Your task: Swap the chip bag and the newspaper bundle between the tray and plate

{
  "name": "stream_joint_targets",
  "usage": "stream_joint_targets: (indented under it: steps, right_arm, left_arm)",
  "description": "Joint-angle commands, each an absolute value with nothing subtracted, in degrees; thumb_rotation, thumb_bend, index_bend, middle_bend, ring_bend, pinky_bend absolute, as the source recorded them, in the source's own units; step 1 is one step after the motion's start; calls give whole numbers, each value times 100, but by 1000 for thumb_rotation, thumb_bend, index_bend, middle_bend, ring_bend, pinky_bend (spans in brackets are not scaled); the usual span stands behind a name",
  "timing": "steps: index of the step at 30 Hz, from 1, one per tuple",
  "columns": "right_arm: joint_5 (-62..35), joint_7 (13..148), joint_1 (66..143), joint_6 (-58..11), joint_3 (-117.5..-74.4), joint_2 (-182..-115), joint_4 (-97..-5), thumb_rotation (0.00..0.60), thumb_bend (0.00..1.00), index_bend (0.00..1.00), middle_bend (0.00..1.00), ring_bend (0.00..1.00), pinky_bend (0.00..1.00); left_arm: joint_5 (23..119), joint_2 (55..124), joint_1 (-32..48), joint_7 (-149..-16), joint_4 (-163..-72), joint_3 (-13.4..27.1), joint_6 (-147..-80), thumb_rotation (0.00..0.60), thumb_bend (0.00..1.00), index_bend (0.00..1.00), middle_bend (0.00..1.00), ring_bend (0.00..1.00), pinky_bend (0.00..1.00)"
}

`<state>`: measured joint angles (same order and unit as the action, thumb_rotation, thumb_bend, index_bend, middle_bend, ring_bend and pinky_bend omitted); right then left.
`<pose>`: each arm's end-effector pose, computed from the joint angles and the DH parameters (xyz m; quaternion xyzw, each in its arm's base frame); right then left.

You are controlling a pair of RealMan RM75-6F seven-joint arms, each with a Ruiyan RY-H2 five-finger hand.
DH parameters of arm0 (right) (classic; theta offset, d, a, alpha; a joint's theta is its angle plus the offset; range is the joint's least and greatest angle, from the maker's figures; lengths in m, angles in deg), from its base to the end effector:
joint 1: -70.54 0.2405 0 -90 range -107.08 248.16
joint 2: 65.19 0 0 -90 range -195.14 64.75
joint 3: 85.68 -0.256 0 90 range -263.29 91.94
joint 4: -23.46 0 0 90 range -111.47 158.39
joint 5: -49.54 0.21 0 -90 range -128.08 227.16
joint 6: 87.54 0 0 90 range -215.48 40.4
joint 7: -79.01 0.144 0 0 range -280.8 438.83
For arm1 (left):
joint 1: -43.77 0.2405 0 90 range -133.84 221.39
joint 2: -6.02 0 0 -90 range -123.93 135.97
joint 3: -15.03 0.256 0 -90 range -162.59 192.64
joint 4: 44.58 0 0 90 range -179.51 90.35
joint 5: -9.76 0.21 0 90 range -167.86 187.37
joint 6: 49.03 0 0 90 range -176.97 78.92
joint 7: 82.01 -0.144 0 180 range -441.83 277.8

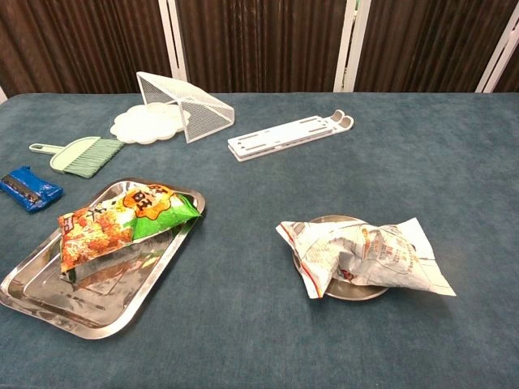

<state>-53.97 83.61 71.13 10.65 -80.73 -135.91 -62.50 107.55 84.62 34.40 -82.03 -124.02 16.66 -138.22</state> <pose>-0.2885 -0.1245 0.1272 0.6288 -0.3527 0.4800 0.4998 -0.2865 0.1857 0.0833 -0.6629 -0.3260 -0.4526 0.4994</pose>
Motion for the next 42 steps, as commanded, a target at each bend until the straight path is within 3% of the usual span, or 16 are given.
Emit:
stream_joint_targets:
  steps: [1, 7, 17, 28, 30, 32, 34, 37, 39, 42]
  right_arm:
    - [-5379, 8326, 7117, 1019, -8077, -13575, -6276, 600, 161, 0, 0, 0, 0]
    - [-5344, 8309, 7123, 973, -8128, -13597, -6287, 600, 161, 0, 0, 0, 0]
    - [-5371, 8375, 7146, 876, -8112, -13541, -6330, 600, 161, 0, 0, 0, 0]
    - [-5289, 8569, 7191, 745, -8135, -13453, -6378, 600, 161, 0, 0, 0, 0]
    - [-5264, 8585, 7185, 766, -8159, -13448, -6376, 600, 162, 0, 0, 0, 0]
    - [-5235, 8612, 7182, 767, -8177, -13441, -6377, 600, 162, 0, 0, 0, 0]
    - [-5216, 8625, 7182, 757, -8187, -13433, -6378, 600, 162, 0, 0, 0, 0]
    - [-5213, 8633, 7182, 750, -8190, -13419, -6388, 600, 161, 0, 0, 0, 0]
    - [-5210, 8654, 7180, 753, -8195, -13403, -6392, 600, 161, 0, 0, 0, 0]
    - [-5204, 8701, 7200, 678, -8167, -13342, -6403, 600, 162, 0, 0, 0, 0]
  left_arm:
    - [10727, 8596, 3389, -8093, -12312, 1692, -13689, 600, 402, 0, 0, 0, 15]
    - [10794, 8876, 2954, -7170, -12276, 1712, -13110, 600, 394, 0, 0, 0, 15]
    - [10370, 9644, 1950, -7050, -12068, 1220, -11780, 600, 380, 0, 0, 0, 14]
    - [9403, 9939, 1550, -8252, -11834, 981, -10811, 600, 370, 0, 0, 0, 22]
    - [9265, 9937, 1523, -8452, -11849, 978, -10702, 600, 368, 0, 0, 0, 68]
    - [9176, 9982, 1498, -8579, -11846, 951, -10693, 600, 368, 0, 1, 9, 182]
    - [9126, 10038, 1455, -8572, -11790, 929, -10661, 600, 371, 8, 54, 90, 305]
    - [9088, 10094, 1376, -8376, -11687, 873, -10608, 600, 400, 125, 224, 282, 483]
    - [9110, 10169, 1318, -8273, -11516, 841, -10632, 600, 453, 242, 355, 407, 615]
    - [9151, 10272, 1228, -8213, -11259, 812, -10660, 600, 575, 308, 433, 499, 706]
